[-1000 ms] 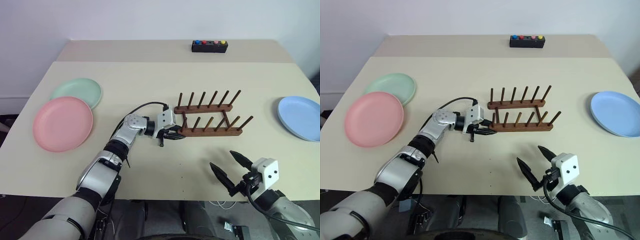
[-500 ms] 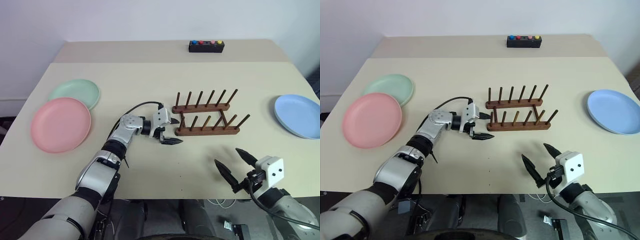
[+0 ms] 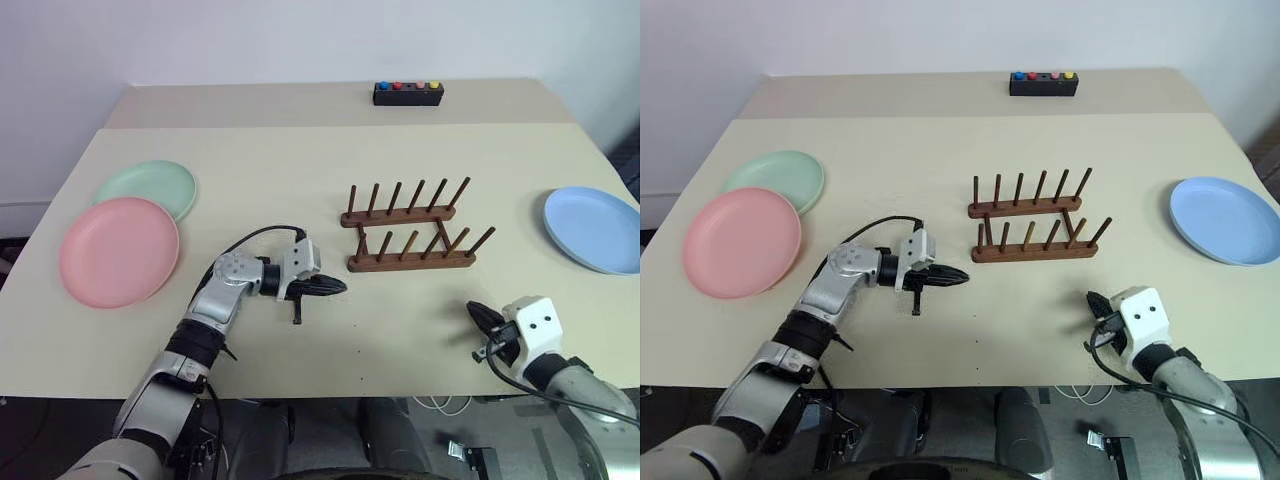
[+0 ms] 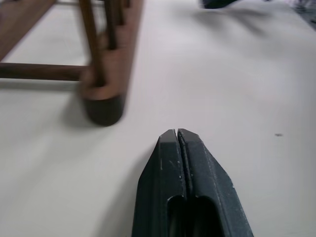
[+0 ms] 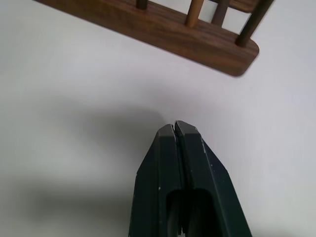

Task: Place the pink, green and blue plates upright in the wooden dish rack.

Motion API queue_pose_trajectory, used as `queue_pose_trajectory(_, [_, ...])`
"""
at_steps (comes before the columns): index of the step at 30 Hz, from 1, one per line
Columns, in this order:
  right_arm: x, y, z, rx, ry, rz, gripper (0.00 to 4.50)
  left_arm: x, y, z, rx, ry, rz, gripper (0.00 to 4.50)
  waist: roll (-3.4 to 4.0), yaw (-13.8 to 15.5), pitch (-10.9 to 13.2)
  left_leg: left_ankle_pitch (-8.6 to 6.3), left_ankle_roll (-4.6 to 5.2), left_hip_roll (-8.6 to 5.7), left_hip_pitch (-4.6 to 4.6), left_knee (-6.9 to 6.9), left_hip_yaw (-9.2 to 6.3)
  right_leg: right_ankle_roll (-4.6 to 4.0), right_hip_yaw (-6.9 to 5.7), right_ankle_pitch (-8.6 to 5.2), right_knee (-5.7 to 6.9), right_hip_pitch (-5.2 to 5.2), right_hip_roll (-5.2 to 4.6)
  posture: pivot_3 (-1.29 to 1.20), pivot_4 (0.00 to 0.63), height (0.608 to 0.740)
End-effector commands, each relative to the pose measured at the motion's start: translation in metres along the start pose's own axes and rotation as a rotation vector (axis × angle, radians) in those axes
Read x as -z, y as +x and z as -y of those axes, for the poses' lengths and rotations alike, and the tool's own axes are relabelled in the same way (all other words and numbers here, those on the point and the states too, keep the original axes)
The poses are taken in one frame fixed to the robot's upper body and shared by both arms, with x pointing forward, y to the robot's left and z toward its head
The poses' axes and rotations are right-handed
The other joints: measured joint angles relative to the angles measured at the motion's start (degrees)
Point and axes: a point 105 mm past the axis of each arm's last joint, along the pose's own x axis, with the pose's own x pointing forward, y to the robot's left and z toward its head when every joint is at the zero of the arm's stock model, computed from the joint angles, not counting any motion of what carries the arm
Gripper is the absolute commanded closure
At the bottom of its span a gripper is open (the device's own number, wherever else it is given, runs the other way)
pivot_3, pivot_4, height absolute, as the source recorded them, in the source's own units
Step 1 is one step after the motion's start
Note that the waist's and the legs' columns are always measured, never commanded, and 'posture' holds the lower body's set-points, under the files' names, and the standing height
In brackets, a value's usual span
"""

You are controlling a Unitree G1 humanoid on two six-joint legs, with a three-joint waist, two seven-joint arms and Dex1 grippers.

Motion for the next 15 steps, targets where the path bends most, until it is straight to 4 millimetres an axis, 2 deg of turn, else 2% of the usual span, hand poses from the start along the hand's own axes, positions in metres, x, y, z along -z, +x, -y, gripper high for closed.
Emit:
queue_pose_trajectory(1, [-0.004,0.006,0.008,0.018,-0.04,0.0,4.5,-0.002,0.008,0.006,0.015,0.011,-0.013,4.48,0.0,0.06,0.0,0.0,0.0,-0.01,0.0,0.01,0.0,0.0,0.0,0.0,0.0,0.0,0.0,0.0,0.15,0.74])
queue_pose_trajectory(4, [-0.004,0.009,0.01,0.022,-0.048,0.0,4.5,-0.004,0.009,0.007,0.012,0.009,-0.01,4.48,0.0,0.03,0.0,0.0,0.0,-0.01,0.0,-0.01,0.0,0.01,0.0,0.0,-0.01,0.0,0.0,0.0,0.15,0.74])
queue_pose_trajectory(9, [-0.001,0.032,0.03,0.084,-0.097,-0.034,4.5,-0.005,0.028,-0.005,-0.084,0.074,-0.032,4.48,-0.06,0.01,0.01,0.0,0.0,-0.03,0.23,0.15,0.02,-0.07,0.02,0.02,-0.08,0.32,-0.02,0.0,0.15,0.74])
queue_pose_trajectory(15, [-0.003,0.047,0.035,0.093,-0.136,-0.024,4.5,-0.006,0.03,-0.019,-0.166,0.071,-0.018,4.48,-0.09,-0.11,0.0,0.0,0.0,-0.03,0.64,0.05,0.02,-0.14,0.02,-0.04,-0.11,0.67,-0.02,0.0,0.15,0.74])
